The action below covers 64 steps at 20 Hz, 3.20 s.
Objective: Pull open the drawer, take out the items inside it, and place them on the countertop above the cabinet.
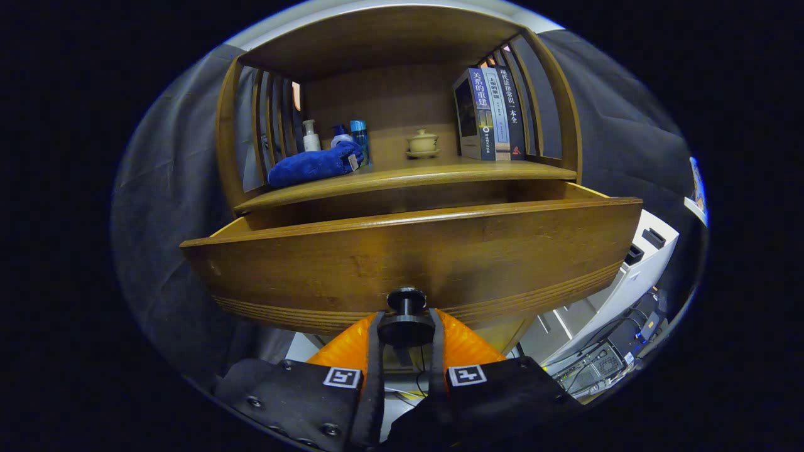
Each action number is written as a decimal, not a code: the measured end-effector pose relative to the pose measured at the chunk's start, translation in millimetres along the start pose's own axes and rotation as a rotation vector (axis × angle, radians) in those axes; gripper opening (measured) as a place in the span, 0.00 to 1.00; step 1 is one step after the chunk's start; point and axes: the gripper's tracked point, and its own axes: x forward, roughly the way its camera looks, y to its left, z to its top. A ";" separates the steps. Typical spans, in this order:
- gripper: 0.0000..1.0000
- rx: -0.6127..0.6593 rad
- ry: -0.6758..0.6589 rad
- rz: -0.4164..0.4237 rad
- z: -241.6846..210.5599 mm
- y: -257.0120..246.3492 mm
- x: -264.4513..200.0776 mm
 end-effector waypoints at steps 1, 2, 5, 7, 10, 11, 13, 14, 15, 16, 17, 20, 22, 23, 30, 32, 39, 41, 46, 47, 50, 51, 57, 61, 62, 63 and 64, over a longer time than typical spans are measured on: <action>0.37 0.001 0.002 0.000 -2.4 -0.3 -6.1; 0.37 0.002 0.009 -0.001 -6.1 -0.2 -12.2; 0.37 0.009 0.042 -0.008 -20.0 0.0 -28.1; 0.37 0.015 0.053 -0.009 -27.7 1.0 -38.9; 0.37 0.004 0.051 -0.010 -32.8 0.9 -46.6; 0.37 0.006 0.054 -0.012 -34.3 1.0 -47.1; 0.40 0.008 0.047 -0.013 -33.8 2.7 -47.3; 0.41 0.002 0.048 -0.017 -34.7 2.3 -46.7; 0.43 0.002 0.045 -0.019 -33.9 2.2 -47.1; 0.45 0.008 0.049 -0.021 -33.8 2.3 -47.3; 0.47 0.018 0.056 -0.023 -34.0 2.4 -45.7; 0.57 0.038 0.033 -0.013 -19.1 8.7 -54.4; 0.65 0.019 0.006 -0.008 -3.7 12.7 -60.0; 0.70 0.012 -0.007 -0.001 4.5 15.3 -63.2; 0.99 0.047 -0.112 0.037 64.1 27.1 -83.8; 0.98 0.028 -0.133 0.038 76.9 26.6 -84.8; 0.98 0.054 -0.111 0.063 113.6 35.2 -61.8; 0.99 0.051 -0.100 0.063 124.2 36.0 -48.5; 0.98 0.050 0.005 0.089 134.7 42.8 -5.6; 0.98 0.054 0.029 0.092 135.2 44.3 2.7; 0.99 0.029 0.116 0.086 134.2 43.6 32.7; 0.99 0.023 0.149 0.086 131.7 44.4 41.6; 0.99 0.018 0.349 0.016 110.9 29.4 85.5; 0.99 0.006 0.490 -0.005 88.8 26.8 98.2; 0.99 0.001 0.517 -0.015 84.4 25.5 100.4; 0.99 -0.003 0.544 -0.023 79.8 24.4 102.6; 0.99 -0.004 0.572 -0.024 74.3 25.0 104.4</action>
